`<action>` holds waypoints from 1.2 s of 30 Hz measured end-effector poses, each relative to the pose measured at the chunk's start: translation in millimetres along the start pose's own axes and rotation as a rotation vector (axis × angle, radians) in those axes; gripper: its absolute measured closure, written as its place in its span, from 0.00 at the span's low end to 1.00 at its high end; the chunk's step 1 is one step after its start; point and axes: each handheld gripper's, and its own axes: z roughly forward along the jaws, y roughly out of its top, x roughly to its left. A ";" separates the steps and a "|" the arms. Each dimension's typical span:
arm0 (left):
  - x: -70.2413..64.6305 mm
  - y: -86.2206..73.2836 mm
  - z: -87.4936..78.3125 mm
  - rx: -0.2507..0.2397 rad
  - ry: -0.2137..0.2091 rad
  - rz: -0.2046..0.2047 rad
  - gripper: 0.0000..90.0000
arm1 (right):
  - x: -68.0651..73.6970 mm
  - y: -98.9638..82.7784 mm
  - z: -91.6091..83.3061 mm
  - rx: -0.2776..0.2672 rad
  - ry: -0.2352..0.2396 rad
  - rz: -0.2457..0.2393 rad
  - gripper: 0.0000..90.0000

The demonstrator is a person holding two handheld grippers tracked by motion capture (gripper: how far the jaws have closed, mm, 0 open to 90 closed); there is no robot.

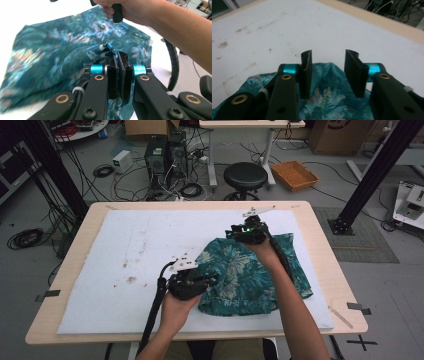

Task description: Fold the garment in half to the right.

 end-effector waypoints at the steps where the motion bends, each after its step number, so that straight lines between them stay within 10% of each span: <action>1: 1.5 -2.8 -4.1 0.002 0.008 -0.001 0.97 | 2.8 0.3 5.9 0.016 0.000 -0.006 0.63; 20: 5.6 -32.3 -19.8 0.007 0.021 -0.013 0.97 | 83.2 0.2 100.1 0.356 0.289 -0.301 0.59; 27: 5.0 -35.3 -18.3 0.015 0.021 -0.018 0.97 | 100.3 -7.1 109.7 0.423 0.251 -0.456 0.71; 32: 5.9 -35.8 -18.4 0.014 0.020 -0.021 0.97 | 111.5 -8.1 108.7 0.428 0.270 -0.561 1.00; 36: 6.0 -36.1 -19.7 0.010 0.019 -0.024 0.97 | 107.6 -5.9 107.4 0.411 0.274 -0.526 1.00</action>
